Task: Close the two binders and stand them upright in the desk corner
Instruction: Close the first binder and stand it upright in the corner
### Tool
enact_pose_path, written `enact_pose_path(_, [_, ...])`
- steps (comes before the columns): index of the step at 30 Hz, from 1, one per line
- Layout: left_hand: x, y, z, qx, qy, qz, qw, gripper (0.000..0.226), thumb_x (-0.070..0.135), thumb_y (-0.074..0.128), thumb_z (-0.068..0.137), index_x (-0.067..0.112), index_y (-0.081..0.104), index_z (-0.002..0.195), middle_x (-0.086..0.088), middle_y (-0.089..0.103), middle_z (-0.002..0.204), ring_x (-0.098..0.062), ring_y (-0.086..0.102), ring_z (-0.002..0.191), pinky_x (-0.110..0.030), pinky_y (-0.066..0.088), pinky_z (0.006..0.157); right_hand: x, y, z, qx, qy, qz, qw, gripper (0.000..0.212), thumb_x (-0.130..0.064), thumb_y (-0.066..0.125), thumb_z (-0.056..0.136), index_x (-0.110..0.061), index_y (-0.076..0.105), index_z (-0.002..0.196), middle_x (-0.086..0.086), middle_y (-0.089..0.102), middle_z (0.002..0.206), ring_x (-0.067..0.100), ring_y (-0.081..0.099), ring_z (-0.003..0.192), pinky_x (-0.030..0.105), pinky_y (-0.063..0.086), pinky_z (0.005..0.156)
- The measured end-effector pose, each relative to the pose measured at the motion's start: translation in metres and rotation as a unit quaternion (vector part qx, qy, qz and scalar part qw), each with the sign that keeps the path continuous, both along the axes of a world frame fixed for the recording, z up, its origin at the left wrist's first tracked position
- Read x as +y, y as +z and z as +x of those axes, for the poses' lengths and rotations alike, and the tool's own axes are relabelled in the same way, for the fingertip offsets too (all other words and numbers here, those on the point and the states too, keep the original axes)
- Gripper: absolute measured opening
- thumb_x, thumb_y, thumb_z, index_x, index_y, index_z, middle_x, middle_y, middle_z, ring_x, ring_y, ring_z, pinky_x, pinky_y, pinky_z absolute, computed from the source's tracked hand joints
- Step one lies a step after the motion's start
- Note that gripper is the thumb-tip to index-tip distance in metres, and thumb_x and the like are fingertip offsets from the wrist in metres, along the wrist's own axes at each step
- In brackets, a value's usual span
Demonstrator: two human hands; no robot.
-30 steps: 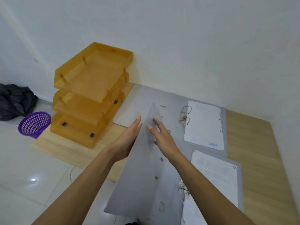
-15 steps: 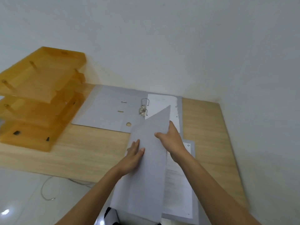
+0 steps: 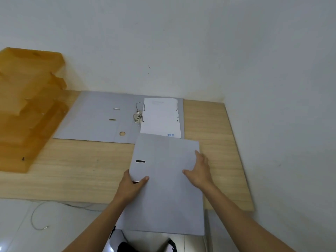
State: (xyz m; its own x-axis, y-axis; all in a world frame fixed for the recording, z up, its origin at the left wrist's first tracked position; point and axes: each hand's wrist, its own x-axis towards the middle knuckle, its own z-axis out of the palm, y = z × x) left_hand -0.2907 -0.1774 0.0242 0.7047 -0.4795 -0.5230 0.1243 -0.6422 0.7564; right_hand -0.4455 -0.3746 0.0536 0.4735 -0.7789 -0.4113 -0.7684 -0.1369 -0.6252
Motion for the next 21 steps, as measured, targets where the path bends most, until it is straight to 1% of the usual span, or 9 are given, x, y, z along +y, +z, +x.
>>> enact_pose_path(2, [-0.003,0.003,-0.003,-0.005,0.003,0.008,1.000,0.080,0.039,0.076,0.085,0.008,0.035,0.147,-0.013,0.056,0.142,-0.020,0.053,0.103,-0.032,0.044,0.087,0.006,-0.002,0.002,0.017,0.080,0.004,0.997,0.092,-0.030,0.069,0.089,-0.021,0.013,0.161,0.006,0.004,0.170,0.025,0.013,0.156,0.037,0.023,0.121])
enact_pose_path(5, [-0.003,0.005,-0.005,-0.010,0.007,0.019,1.000,0.079,0.039,0.075,0.085,0.007,0.036,0.146,-0.013,0.057,0.140,-0.023,0.055,0.103,-0.031,0.042,0.085,0.021,-0.008,0.009,-0.019,0.171,0.063,0.983,0.084,-0.032,0.066,0.092,-0.023,0.019,0.161,0.002,0.005,0.171,0.019,0.008,0.157,0.032,0.015,0.123])
enact_pose_path(8, [-0.002,0.001,-0.006,-0.021,0.008,0.032,0.999,0.080,0.037,0.077,0.084,0.008,0.037,0.146,-0.013,0.056,0.142,-0.031,0.058,0.121,-0.031,0.042,0.086,0.034,-0.024,0.009,0.020,0.213,0.096,0.972,0.083,-0.038,0.063,0.093,-0.027,0.017,0.161,0.000,-0.003,0.171,0.026,-0.005,0.158,0.042,0.009,0.127])
enact_pose_path(11, [-0.001,-0.004,-0.010,-0.017,-0.003,0.053,0.998,0.080,0.038,0.079,0.082,0.009,0.039,0.145,-0.012,0.058,0.141,-0.031,0.058,0.125,-0.031,0.042,0.087,0.038,-0.046,-0.005,0.084,0.222,0.115,0.965,0.086,-0.039,0.060,0.094,-0.030,0.008,0.162,-0.001,-0.013,0.170,0.036,-0.015,0.155,0.050,0.007,0.126])
enact_pose_path(13, [0.000,-0.005,-0.012,-0.017,0.004,0.057,0.998,0.079,0.039,0.079,0.081,0.009,0.041,0.144,-0.011,0.060,0.139,-0.031,0.059,0.123,-0.031,0.043,0.086,0.038,-0.053,-0.013,0.090,0.221,0.116,0.964,0.087,-0.038,0.060,0.094,-0.032,0.004,0.161,-0.003,-0.016,0.170,0.035,-0.017,0.155,0.051,0.008,0.125])
enact_pose_path(15, [-0.001,-0.005,-0.010,-0.011,0.021,0.060,0.998,0.079,0.041,0.081,0.079,0.009,0.046,0.142,-0.009,0.062,0.135,-0.031,0.061,0.119,-0.033,0.045,0.088,0.037,-0.053,-0.016,0.071,0.198,0.128,0.969,0.084,-0.038,0.059,0.095,-0.029,0.008,0.162,-0.004,-0.013,0.170,0.032,-0.016,0.156,0.049,0.006,0.126])
enact_pose_path(18, [-0.005,-0.003,0.001,0.075,0.095,0.040,0.992,0.084,0.062,0.078,0.070,0.010,0.059,0.133,-0.007,0.071,0.124,-0.027,0.068,0.106,-0.040,0.054,0.091,0.036,-0.047,-0.012,0.034,0.138,0.171,0.975,0.079,-0.040,0.056,0.097,-0.025,0.012,0.162,-0.003,-0.010,0.171,0.029,-0.017,0.155,0.047,0.002,0.126])
enact_pose_path(20, [-0.011,0.009,0.000,0.144,0.112,0.007,0.983,0.071,0.073,0.065,0.076,0.013,0.072,0.114,-0.009,0.076,0.116,-0.026,0.071,0.100,-0.039,0.056,0.083,0.034,-0.040,-0.011,0.012,0.104,0.196,0.975,0.078,-0.044,0.052,0.098,-0.028,0.009,0.161,-0.004,-0.014,0.170,0.029,-0.022,0.154,0.050,0.000,0.125])
enact_pose_path(21, [-0.015,0.016,-0.002,0.178,0.102,-0.020,0.979,0.070,0.076,0.057,0.079,0.016,0.075,0.109,-0.010,0.078,0.112,-0.027,0.073,0.098,-0.039,0.057,0.081,0.034,-0.035,-0.011,0.001,0.093,0.206,0.974,0.077,-0.047,0.049,0.099,-0.031,0.006,0.161,-0.004,-0.017,0.169,0.029,-0.024,0.154,0.052,0.000,0.125])
